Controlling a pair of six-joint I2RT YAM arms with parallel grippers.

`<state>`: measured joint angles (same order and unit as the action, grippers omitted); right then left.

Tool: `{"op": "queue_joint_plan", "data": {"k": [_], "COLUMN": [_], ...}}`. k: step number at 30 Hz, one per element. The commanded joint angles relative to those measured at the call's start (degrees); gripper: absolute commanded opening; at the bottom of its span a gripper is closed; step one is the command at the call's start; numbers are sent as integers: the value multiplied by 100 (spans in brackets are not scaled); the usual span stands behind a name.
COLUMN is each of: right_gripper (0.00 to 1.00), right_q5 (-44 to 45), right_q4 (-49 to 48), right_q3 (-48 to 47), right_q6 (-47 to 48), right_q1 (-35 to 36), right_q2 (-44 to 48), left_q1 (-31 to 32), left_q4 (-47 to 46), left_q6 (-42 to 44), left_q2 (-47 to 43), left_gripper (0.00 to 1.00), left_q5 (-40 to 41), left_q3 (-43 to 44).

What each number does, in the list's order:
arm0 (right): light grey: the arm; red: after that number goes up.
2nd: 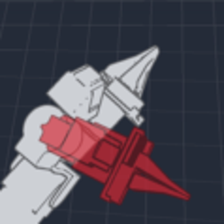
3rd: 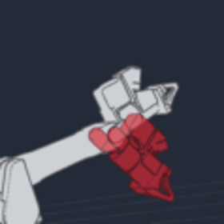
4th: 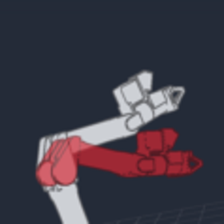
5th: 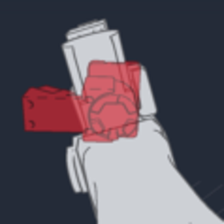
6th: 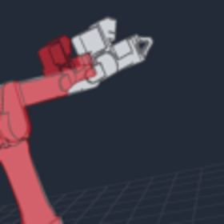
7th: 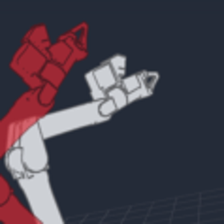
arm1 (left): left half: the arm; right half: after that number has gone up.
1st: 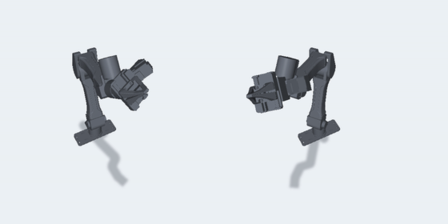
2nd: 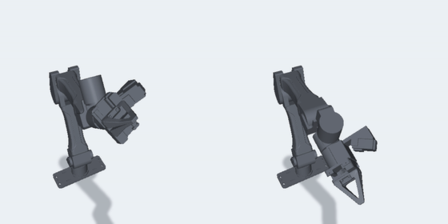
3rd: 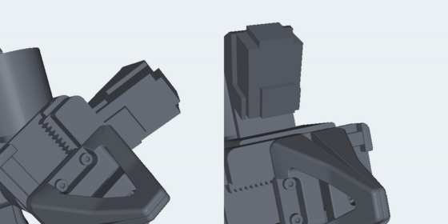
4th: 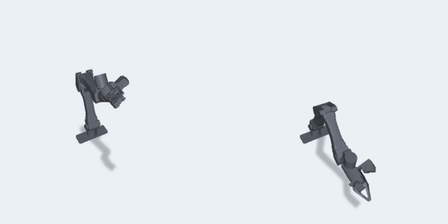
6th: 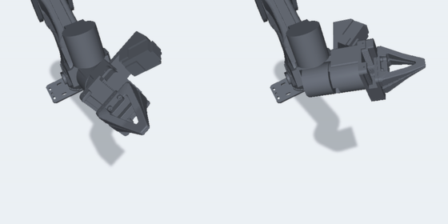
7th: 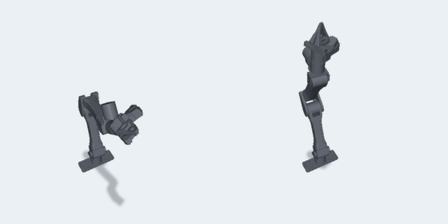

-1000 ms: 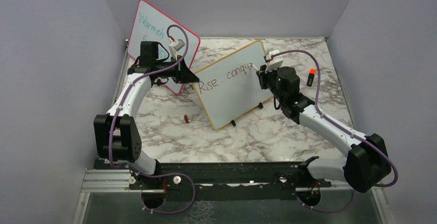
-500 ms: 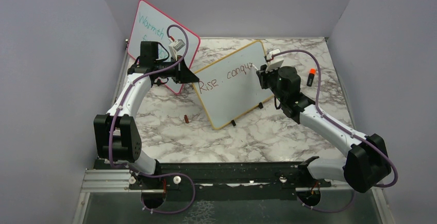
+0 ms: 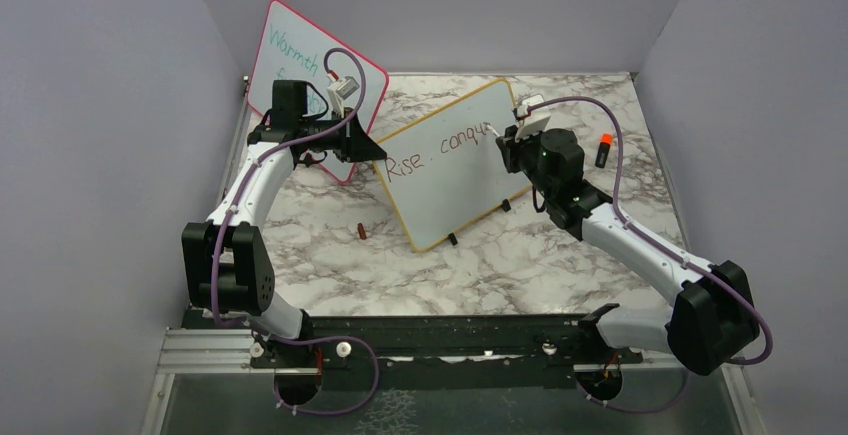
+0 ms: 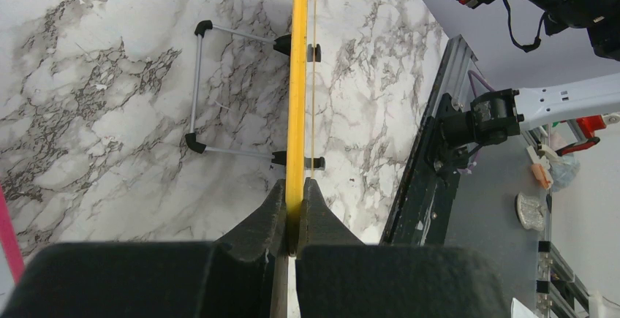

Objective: Write a sentence on the whiteboard

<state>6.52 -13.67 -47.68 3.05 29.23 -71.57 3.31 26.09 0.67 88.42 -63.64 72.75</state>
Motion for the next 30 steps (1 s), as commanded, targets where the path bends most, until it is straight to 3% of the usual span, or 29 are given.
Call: {"op": "queue_joint_plan", "data": {"k": [1,30], "right_gripper": [1,1], "right_q5": [-201,-52], "right_q4": [-132,523], "right_q3": [-142,202], "right_q6": [12,-85], "right_q1": [-14,-14], "right_q2": [143,214], "left_q1": [-85,-87], "left_q4": [169,182], "left_q6": [83,92], "left_q2": [-52,-53], "left_gripper": [0,0], "left_q5": [61,53], "left_q3": [125,134]}}
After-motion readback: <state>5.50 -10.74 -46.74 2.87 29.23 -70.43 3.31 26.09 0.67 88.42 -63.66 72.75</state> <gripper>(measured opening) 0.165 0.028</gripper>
